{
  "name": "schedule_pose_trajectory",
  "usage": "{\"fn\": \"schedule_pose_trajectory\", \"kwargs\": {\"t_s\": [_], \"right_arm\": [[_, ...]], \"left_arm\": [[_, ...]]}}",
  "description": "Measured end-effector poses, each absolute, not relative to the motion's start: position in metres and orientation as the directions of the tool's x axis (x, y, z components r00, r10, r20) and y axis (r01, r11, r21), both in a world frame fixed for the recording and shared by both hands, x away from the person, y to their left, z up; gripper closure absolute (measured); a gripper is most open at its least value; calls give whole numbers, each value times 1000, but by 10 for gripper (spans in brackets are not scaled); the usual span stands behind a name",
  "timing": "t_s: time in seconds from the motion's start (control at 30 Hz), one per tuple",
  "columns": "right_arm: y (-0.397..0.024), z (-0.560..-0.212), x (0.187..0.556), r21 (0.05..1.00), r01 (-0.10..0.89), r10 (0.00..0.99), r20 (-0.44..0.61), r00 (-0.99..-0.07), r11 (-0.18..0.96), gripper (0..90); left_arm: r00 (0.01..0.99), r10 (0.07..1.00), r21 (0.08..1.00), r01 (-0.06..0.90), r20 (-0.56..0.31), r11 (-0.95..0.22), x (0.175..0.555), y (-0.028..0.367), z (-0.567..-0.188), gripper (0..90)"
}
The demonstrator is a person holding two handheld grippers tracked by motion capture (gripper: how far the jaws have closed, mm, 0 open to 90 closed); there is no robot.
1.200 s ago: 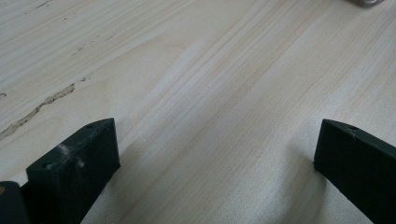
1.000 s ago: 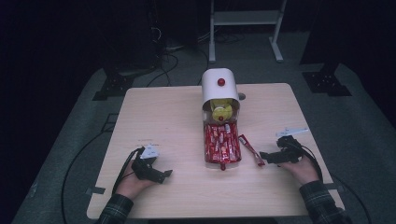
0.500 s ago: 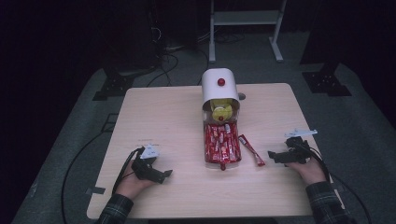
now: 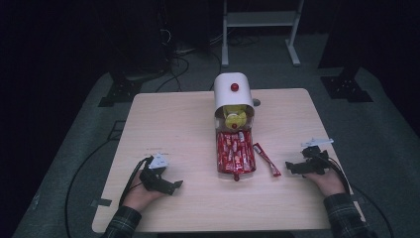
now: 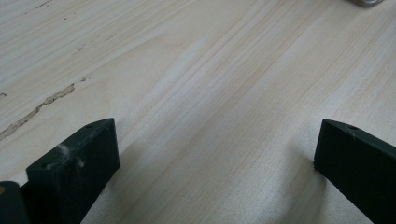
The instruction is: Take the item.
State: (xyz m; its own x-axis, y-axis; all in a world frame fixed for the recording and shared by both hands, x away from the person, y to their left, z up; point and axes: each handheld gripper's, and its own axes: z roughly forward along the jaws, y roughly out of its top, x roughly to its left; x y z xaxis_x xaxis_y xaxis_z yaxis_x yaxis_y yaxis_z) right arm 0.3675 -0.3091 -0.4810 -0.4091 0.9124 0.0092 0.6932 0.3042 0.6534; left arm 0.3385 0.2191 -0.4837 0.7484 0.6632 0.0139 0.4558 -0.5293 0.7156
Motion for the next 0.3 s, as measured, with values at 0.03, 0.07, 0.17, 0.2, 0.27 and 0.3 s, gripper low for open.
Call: {"fn": "schedule_pose_trajectory", "kwargs": {"t_s": [0.03, 0.07, 0.17, 0.2, 0.27, 0.3], "right_arm": [[-309, -481, 367, 653, 693, 912, 9, -409, 304, 13], [-309, -481, 367, 656, 691, 912, 9, -409, 303, 14], [-311, -484, 365, 684, 668, 912, 11, -411, 293, 14], [-311, -484, 365, 686, 667, 911, 11, -411, 293, 14], [-311, -484, 365, 686, 666, 911, 11, -411, 293, 14], [-311, -484, 365, 686, 667, 911, 11, -411, 293, 14]], "left_arm": [[748, 663, 716, 456, 14, -529, 339, 219, -484, 0], [748, 663, 715, 456, 14, -529, 339, 219, -484, 0], [749, 663, 715, 456, 14, -530, 339, 219, -484, 0], [748, 663, 715, 456, 14, -530, 339, 219, -484, 0], [748, 663, 715, 456, 14, -530, 339, 219, -484, 0], [749, 663, 715, 455, 15, -530, 339, 219, -484, 0]]}}
